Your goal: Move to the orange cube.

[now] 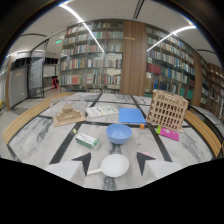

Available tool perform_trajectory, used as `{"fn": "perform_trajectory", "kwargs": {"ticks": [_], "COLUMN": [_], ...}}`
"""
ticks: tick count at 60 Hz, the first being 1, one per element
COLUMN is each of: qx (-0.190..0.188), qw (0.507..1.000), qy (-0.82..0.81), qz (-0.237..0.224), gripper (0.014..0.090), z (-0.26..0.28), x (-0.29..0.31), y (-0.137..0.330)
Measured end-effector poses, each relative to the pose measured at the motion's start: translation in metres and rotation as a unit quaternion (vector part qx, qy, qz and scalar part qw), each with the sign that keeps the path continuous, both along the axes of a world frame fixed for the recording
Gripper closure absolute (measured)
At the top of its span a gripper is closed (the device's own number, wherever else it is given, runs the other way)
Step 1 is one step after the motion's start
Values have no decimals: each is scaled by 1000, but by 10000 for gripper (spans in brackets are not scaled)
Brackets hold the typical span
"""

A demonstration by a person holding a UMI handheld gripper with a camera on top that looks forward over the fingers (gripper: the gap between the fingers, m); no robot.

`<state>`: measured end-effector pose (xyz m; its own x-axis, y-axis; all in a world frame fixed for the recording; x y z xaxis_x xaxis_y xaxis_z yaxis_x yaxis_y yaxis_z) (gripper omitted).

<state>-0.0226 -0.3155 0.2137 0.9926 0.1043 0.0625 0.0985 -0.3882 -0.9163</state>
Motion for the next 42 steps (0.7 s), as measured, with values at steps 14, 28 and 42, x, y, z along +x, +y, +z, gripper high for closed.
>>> {"fn": "perform_trajectory", "kwargs": {"ticks": [14,28,42], "qx": [-17,-42,-48], "qw": [1000,998,997], "qy": [-13,-24,-13], "qz": [2,-28,-58], "gripper": [187,184,186], "z": [-22,-38,-47], "x": [15,97,168], "y": [-12,1,91]}}
